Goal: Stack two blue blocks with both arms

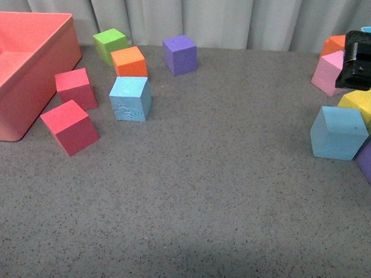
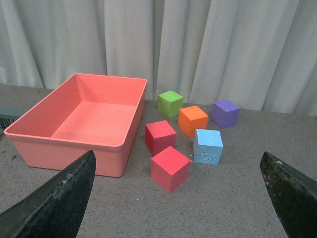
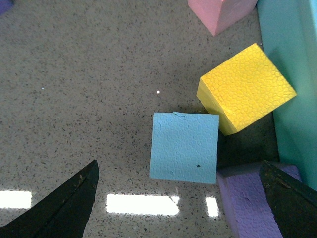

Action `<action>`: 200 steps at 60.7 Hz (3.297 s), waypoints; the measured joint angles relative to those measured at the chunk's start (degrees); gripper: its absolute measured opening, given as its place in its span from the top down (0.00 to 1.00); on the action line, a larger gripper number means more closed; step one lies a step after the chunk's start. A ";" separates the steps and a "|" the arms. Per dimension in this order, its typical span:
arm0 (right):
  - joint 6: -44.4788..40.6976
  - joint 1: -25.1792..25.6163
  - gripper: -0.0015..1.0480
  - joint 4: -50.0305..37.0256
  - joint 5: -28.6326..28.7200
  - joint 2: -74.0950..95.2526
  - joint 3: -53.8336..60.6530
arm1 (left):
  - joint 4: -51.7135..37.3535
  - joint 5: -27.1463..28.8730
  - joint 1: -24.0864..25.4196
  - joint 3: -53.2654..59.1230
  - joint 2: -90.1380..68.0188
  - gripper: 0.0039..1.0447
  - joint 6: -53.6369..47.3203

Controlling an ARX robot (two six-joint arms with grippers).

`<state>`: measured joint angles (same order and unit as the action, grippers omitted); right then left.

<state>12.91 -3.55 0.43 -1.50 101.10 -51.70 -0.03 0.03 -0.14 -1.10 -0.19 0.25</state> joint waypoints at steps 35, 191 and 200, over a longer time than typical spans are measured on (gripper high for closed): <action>1.27 -0.28 0.09 7.58 -1.44 14.84 -10.75 | 0.00 0.00 0.00 0.00 0.00 0.06 0.00; 6.45 -17.92 0.32 17.97 -1.22 38.91 -47.74 | 0.00 0.00 0.00 0.00 0.00 0.06 0.00; 6.51 -17.90 0.10 16.87 -1.01 37.75 -46.45 | 0.00 0.00 0.00 0.00 0.00 0.06 0.00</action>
<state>19.42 -21.45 17.30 -2.50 138.85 -98.15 -0.03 0.03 -0.14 -1.10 -0.19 0.25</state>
